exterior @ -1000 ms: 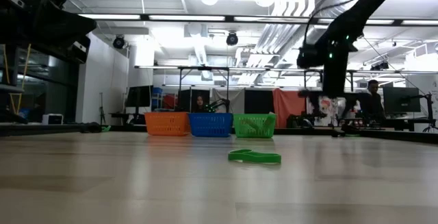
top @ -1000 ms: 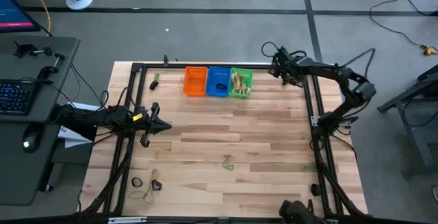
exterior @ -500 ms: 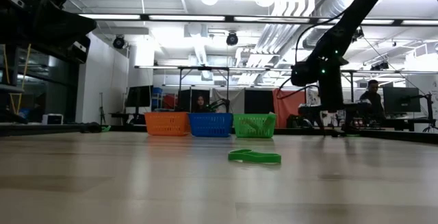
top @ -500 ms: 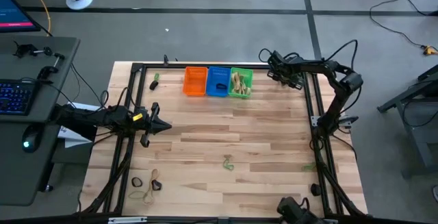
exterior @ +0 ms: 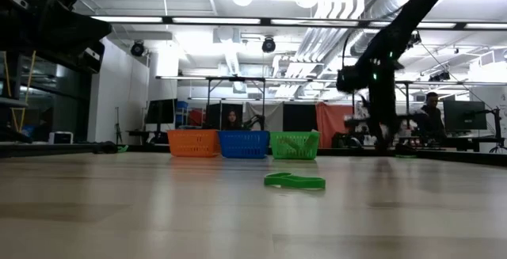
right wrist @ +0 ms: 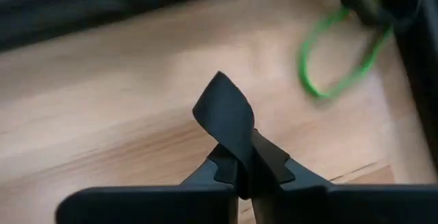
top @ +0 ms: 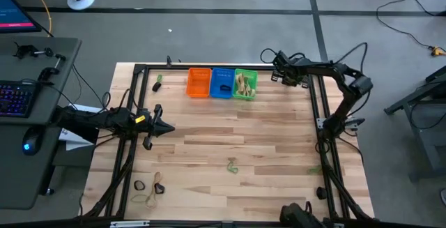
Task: Sort rubber bands into baskets
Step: Put the black rubber band into the blue bin
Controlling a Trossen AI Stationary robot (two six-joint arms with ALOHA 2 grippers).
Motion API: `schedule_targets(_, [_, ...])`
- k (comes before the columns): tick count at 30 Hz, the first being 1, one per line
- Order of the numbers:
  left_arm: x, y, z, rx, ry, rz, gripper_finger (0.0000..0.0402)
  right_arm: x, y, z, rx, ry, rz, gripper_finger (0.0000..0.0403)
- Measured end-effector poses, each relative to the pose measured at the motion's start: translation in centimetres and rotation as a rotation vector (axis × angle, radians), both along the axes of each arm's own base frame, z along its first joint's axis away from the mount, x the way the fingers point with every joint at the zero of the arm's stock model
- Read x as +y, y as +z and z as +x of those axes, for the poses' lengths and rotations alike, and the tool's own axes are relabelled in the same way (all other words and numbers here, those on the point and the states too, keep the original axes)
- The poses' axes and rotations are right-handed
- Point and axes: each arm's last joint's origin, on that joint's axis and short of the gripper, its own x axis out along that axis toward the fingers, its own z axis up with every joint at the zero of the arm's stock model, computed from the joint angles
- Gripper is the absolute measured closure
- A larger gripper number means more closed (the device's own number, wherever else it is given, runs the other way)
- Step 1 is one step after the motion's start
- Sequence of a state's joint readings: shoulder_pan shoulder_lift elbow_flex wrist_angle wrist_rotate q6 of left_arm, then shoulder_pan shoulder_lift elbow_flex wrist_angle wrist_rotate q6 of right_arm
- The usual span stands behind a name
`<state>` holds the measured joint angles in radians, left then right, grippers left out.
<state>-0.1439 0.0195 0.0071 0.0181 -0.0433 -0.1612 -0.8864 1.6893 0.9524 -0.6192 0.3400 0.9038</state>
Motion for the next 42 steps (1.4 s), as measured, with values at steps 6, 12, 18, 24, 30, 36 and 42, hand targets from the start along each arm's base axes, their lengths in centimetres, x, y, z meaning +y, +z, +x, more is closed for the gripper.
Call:
schedule_targets(6, [0.0,0.0,0.0,0.000,0.000,0.000,0.0401,1.0,6.2,0.9,-0.073,0.169,-0.321,0.0400])
schedule_targets(12, [0.0,0.0,0.0,0.000,0.000,0.000,0.0401,3.9,9.8,4.8,-0.381,0.424,-0.468,0.0402])
schedule_targets(18, [0.0,0.0,0.0,-0.001,0.000,0.000,0.0401,8.4,7.6,11.4,-0.605,0.613,-0.406,0.0402])
schedule_targets(24, [0.0,0.0,0.0,0.000,0.000,0.000,0.0401,9.9,5.7,16.4,-0.755,0.677,-0.335,0.0402])
schedule_targets(30, [0.0,0.0,0.0,0.000,0.000,0.000,0.0401,9.0,5.7,21.2,-0.642,0.780,-0.214,0.0403])
schedule_targets(36, [0.0,0.0,0.0,0.000,0.000,0.000,0.0401,6.6,5.7,22.7,-0.411,0.791,-0.134,0.0403])
schedule_targets(42, [0.0,0.0,0.0,-0.001,0.000,0.000,0.0401,6.5,6.2,23.1,-0.429,0.858,-0.101,0.0367])
